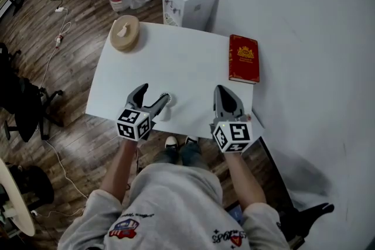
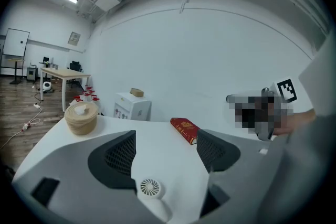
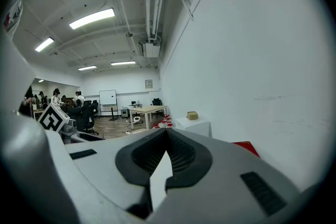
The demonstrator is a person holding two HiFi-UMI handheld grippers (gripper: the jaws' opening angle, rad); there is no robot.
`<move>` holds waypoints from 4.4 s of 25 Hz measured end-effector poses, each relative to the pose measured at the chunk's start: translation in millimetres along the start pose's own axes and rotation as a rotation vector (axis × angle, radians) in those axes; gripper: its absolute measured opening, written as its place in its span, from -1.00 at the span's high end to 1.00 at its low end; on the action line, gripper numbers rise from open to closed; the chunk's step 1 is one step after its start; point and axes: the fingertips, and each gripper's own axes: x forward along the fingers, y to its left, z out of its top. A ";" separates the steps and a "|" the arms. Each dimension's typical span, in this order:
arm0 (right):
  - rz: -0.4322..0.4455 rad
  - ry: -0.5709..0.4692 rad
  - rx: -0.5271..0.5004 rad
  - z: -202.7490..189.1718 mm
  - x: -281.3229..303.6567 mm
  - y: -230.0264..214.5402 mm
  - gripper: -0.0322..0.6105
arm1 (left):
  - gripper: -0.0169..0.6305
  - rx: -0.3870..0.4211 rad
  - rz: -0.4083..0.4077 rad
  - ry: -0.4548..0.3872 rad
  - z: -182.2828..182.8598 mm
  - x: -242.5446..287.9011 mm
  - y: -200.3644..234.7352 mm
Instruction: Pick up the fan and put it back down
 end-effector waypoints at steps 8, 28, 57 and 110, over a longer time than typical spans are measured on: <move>0.087 0.027 0.005 -17.2 36.0 -0.2 0.90 | -0.16 -0.038 0.064 0.081 -30.8 11.5 18.5; 0.214 0.091 0.032 -46.4 79.8 -14.9 0.90 | -0.16 -0.199 0.091 0.649 -194.0 72.9 28.1; 0.107 0.107 0.056 -47.1 52.9 -79.9 0.90 | 0.24 0.071 0.251 0.747 -219.5 113.2 55.2; 0.174 -0.080 -0.059 61.9 37.7 -57.1 0.90 | 0.36 0.208 0.250 -0.209 147.3 20.2 13.5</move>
